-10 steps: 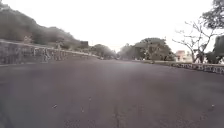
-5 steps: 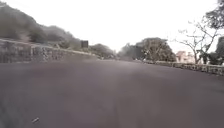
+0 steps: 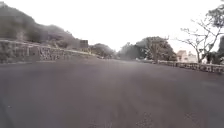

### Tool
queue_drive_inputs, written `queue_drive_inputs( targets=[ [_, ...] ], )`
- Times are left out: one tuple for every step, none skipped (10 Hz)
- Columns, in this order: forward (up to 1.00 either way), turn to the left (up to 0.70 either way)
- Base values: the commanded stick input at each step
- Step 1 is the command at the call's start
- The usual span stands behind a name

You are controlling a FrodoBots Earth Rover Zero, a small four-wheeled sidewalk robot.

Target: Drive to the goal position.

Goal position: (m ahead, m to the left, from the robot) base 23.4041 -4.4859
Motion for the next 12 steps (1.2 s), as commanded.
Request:
queue_drive_inputs(
  targets=[
    [0.85, 0.0],
    [0.85, 0.0],
    [0.85, 0.0],
    [0.85, 0.0],
    [0.85, 0.0],
    [0.85, 0.0],
    [0.85, 0.0],
    [0.85, 0.0],
    [0.85, 0.0],
    [0.85, 0.0],
    [0.85, 0.0],
    [0.85, 0.0]
  ],
)
